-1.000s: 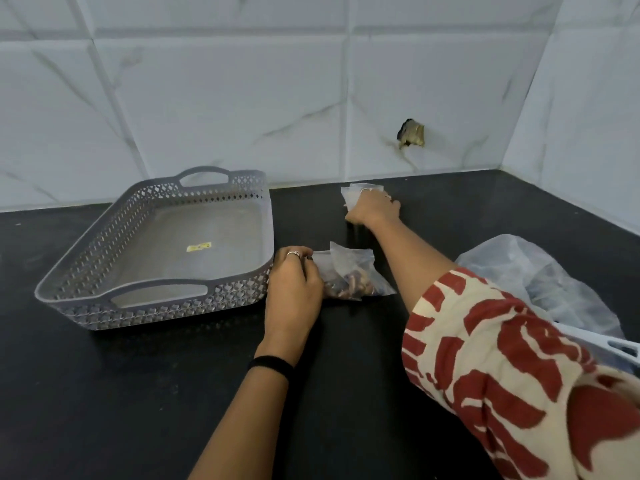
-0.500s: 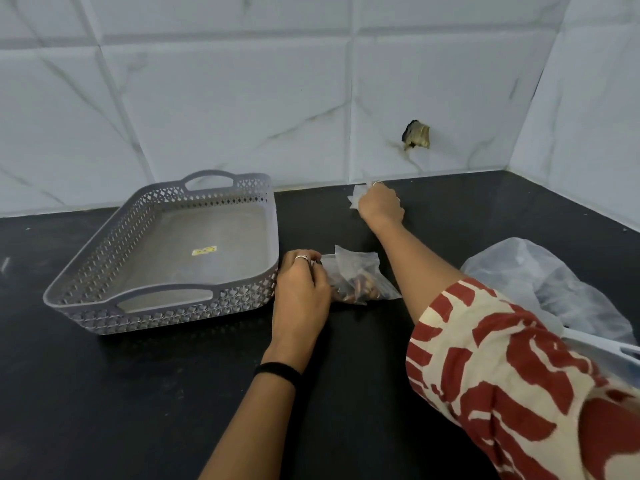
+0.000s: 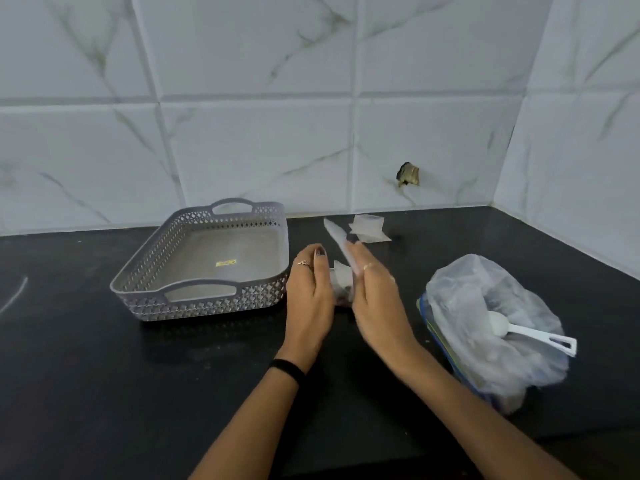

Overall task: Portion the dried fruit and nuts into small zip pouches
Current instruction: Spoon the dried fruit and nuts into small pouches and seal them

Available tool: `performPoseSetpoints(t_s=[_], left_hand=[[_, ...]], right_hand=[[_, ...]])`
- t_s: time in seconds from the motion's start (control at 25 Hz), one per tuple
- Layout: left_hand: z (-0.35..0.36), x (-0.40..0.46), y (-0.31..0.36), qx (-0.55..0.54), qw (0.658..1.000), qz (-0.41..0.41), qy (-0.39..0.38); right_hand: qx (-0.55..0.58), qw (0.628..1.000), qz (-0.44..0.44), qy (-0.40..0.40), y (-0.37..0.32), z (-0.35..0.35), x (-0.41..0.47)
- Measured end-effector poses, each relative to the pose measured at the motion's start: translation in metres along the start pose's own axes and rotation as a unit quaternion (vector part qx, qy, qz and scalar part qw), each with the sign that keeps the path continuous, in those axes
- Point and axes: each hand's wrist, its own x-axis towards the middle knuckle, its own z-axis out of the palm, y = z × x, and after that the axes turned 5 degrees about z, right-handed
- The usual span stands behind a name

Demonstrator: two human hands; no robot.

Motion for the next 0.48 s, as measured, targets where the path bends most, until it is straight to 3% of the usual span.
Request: performPoseSetpoints(t_s=[0.04,0.16,0.28,0.4,0.48], left_hand=[[-0.001,-0.004,0.006,-0.085,0.995,-0.038,-0.03],[-0.005,-0.016,0.018,-0.291,0.939,-0.139,-0.118],[-0.008,-0.033,0.02,-0.301,0.932,-0.145,-0.141],[-0.01,-0.038,0.015,-0.267,0.952,-0.113,-0.098],[-0.012,-0.037,0.015,-0.232,0.967,-0.076,-0.076]], right_hand=[[0.007,1.0,-0.007,-0.008,0.002,-0.006,-0.017],[0.027,0.998,-0.027,-0.052,-0.003,-0.027,-0.055],[-0.031,0.99,-0.062,-0.12,0.0,-0.041,-0.069],[-0.071,0.981,-0.067,-0.166,0.003,-0.045,-0.074],[-0.097,0.98,-0.074,-0.154,0.001,-0.045,-0.075]])
